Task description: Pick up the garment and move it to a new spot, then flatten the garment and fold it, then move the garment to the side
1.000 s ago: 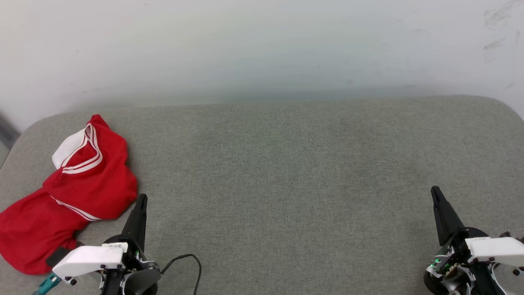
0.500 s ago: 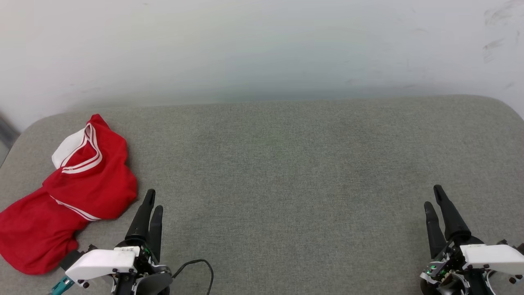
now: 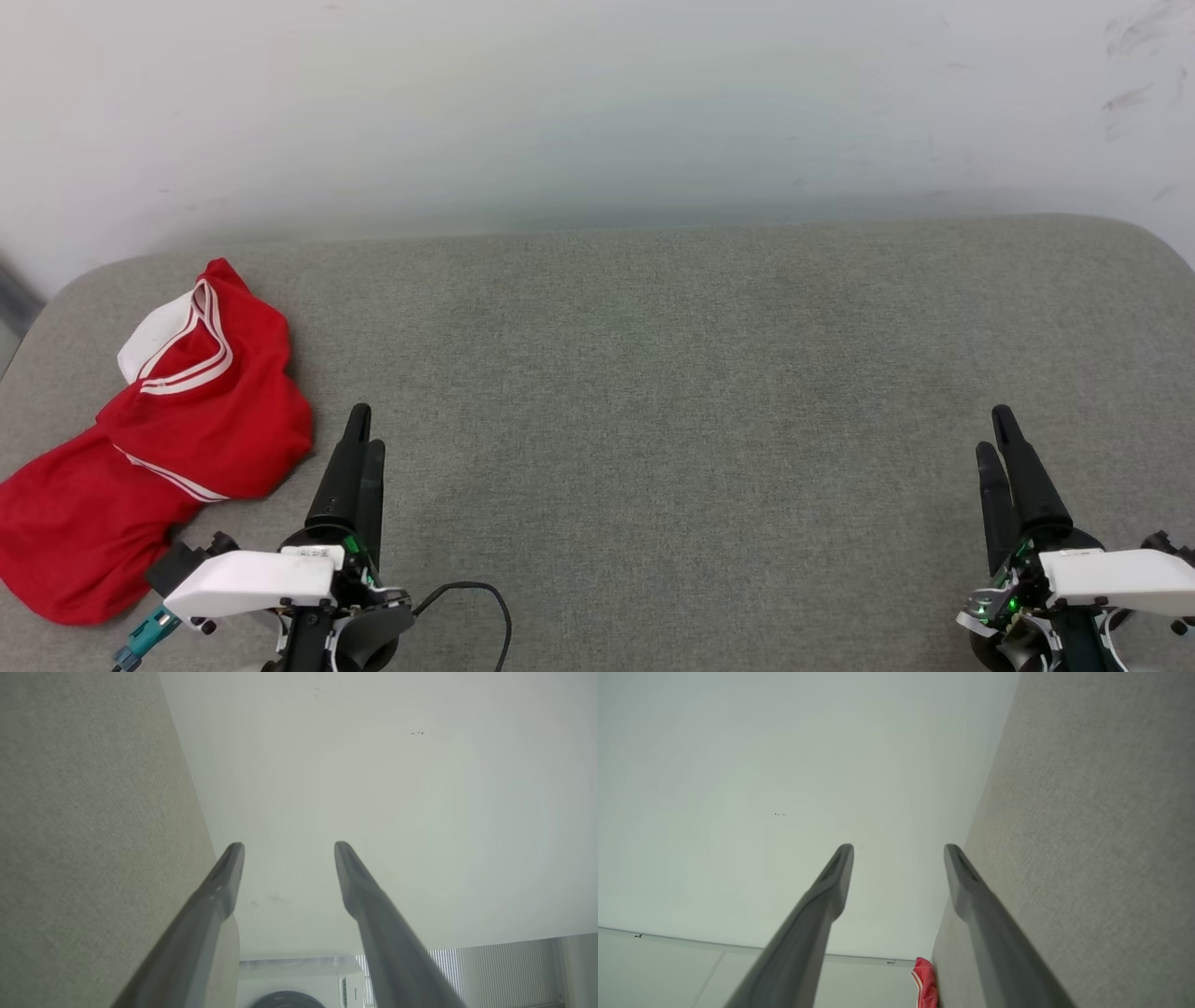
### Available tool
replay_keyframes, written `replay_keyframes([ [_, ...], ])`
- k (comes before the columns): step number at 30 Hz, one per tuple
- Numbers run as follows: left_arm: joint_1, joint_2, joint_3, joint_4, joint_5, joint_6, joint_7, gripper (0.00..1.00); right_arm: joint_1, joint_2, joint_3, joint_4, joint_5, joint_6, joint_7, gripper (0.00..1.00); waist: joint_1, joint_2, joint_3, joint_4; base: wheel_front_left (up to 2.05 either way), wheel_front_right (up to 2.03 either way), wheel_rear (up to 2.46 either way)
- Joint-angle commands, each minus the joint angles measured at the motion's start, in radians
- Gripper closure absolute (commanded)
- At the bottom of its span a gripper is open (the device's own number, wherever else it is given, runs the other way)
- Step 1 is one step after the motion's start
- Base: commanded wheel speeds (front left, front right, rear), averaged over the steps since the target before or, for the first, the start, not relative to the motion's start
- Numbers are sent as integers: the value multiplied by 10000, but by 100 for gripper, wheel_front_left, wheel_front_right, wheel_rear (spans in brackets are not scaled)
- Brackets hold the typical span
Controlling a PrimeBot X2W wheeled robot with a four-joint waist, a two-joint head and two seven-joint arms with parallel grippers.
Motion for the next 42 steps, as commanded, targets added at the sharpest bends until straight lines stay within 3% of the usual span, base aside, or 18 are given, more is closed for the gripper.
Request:
replay_keyframes([
  [1, -269, 36, -129, -258, 257, -15, -164, 0, -80, -5, 44, -257, -352, 19, -104, 0, 0, 0, 1, -2, 0, 0, 0],
  [11, -333, 96, -215, -552, 2477, -19, -550, 0, -27, 7, -104, -600, -2667, 21, -434, 0, 0, 0, 17, 9, 0, 0, 0],
  [28, -215, 100, -151, -793, 6809, -25, -1099, 0, 110, 14, 364, -1038, -8047, 25, -979, 0, 0, 0, 2, 38, 0, 0, 0],
  [42, -189, 456, -360, -720, 10002, -30, -1489, 0, 143, -28, 521, -1032, -10636, 28, -1070, 0, 0, 0, -25, 28, 0, 0, 0],
])
